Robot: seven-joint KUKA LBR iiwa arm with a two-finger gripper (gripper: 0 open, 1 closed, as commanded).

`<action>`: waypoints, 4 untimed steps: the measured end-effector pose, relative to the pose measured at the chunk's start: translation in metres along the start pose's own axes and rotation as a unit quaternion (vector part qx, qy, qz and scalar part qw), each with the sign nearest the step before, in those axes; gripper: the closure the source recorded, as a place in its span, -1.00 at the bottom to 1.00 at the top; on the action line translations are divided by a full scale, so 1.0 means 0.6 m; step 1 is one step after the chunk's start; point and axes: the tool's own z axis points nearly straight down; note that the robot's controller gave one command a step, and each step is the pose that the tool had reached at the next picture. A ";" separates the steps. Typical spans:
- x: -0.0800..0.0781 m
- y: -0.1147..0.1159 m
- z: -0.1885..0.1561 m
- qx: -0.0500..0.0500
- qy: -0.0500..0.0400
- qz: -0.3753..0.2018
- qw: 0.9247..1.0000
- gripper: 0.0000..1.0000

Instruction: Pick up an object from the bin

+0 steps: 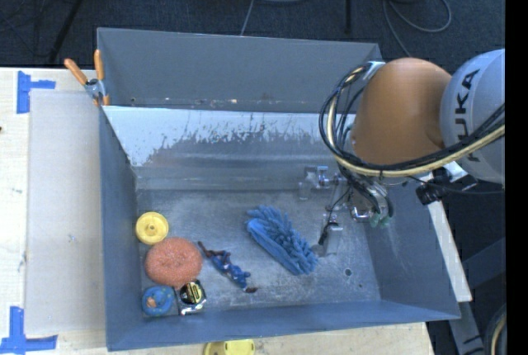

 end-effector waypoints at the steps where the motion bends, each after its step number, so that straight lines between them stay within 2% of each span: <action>1: -0.002 0.000 -0.008 0.000 -0.004 0.000 1.000 -1.00; 2: -0.025 0.057 0.079 0.000 -0.008 -0.011 1.000 -1.00; 3: -0.042 0.080 0.207 0.000 -0.004 -0.071 0.997 1.00; 4: -0.042 0.080 0.207 0.000 -0.004 -0.071 0.997 1.00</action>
Offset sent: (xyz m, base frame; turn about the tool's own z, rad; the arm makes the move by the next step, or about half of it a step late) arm 0.0197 0.0583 -0.0876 -0.0433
